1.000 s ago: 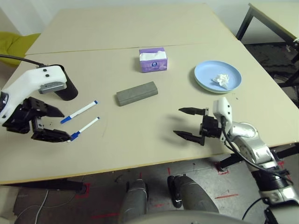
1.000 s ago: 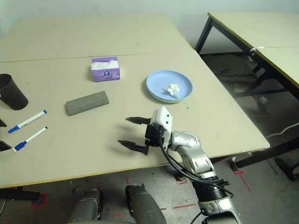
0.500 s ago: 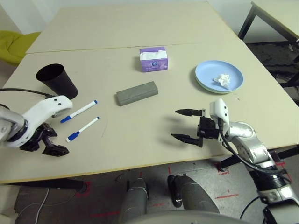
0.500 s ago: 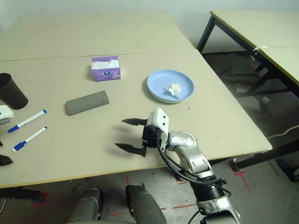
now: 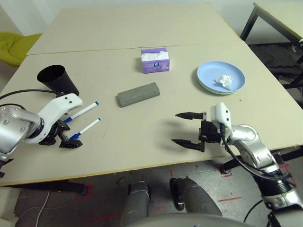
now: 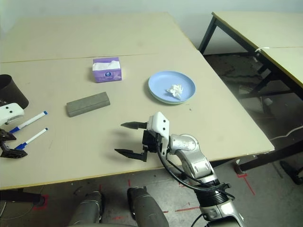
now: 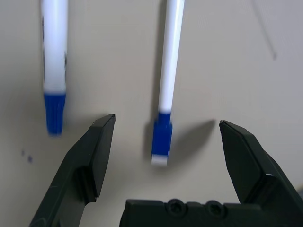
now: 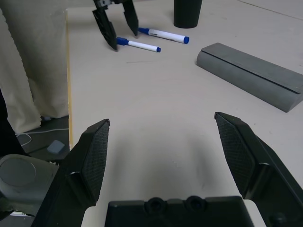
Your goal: Organize and tidy the items on the table.
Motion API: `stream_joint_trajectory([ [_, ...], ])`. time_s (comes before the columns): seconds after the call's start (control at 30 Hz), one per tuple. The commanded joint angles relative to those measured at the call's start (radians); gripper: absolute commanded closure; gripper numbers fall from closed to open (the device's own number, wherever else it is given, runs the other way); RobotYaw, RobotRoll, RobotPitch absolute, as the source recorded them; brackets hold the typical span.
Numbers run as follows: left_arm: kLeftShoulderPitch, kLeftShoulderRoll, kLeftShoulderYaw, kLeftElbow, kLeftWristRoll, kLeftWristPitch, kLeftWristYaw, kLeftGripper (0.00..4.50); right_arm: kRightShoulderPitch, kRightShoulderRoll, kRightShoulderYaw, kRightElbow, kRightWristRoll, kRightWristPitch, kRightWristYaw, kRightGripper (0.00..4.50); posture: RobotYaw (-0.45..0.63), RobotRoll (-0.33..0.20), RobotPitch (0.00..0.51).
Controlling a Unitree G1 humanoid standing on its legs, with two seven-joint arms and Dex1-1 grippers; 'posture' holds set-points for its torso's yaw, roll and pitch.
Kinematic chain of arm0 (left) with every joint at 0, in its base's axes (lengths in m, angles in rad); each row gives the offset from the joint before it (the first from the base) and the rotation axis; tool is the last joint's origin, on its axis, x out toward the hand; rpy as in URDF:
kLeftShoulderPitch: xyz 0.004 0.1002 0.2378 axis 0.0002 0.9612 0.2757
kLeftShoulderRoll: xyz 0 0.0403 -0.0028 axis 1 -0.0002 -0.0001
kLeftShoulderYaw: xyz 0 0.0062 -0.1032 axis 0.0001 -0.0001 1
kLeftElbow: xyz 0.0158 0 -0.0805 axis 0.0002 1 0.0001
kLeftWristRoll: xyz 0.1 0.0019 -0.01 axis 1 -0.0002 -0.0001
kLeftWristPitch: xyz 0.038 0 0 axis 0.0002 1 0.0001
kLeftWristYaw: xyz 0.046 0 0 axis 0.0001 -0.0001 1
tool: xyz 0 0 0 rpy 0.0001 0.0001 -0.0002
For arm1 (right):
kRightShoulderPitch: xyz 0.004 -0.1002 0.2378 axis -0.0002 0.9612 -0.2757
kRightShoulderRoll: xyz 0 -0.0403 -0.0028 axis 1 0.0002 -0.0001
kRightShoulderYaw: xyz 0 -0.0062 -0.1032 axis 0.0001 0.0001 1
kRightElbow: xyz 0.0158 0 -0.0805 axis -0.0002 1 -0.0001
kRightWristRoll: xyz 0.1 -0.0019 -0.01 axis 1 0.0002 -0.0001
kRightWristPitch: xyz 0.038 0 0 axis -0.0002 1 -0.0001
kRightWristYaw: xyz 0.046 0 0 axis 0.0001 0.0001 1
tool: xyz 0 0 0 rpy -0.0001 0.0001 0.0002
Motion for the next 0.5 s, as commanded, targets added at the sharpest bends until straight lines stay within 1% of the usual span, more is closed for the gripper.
stream_joint_trajectory([
  [0.03, -0.015, -0.028, -0.037, 0.036, 0.035, -0.023, 0.002, 0.03, 0.012, -0.012, 0.015, -0.031, -0.012, 0.018, -0.005, 0.0, -0.16, 0.0, 0.143],
  [0.2, -0.001, -0.049, -0.061, 0.051, 0.07, -0.068, -0.008, 0.03, 0.005, -0.015, 0.012, -0.054, -0.01, 0.041, -0.024, 0.0, -0.17, 0.0, 0.14],
  [0.3, 0.004, -0.072, -0.055, 0.068, 0.079, -0.081, -0.004, 0.58, 0.001, -0.015, 0.012, -0.072, -0.008, 0.057, -0.038, 0.0, -0.18, 0.0, 0.135],
  [0.47, 0.008, -0.101, -0.036, 0.094, 0.076, -0.081, -0.004, 2.23, -0.011, -0.01, 0.015, -0.097, -0.005, 0.082, -0.058, 0.0, -0.17, 0.0, 0.132],
  [0.5, 0.007, -0.103, -0.035, 0.097, 0.077, -0.081, -0.005, 2.5, -0.012, -0.01, 0.015, -0.099, -0.005, 0.085, -0.06, 0.0, -0.17, 0.0, 0.133],
])
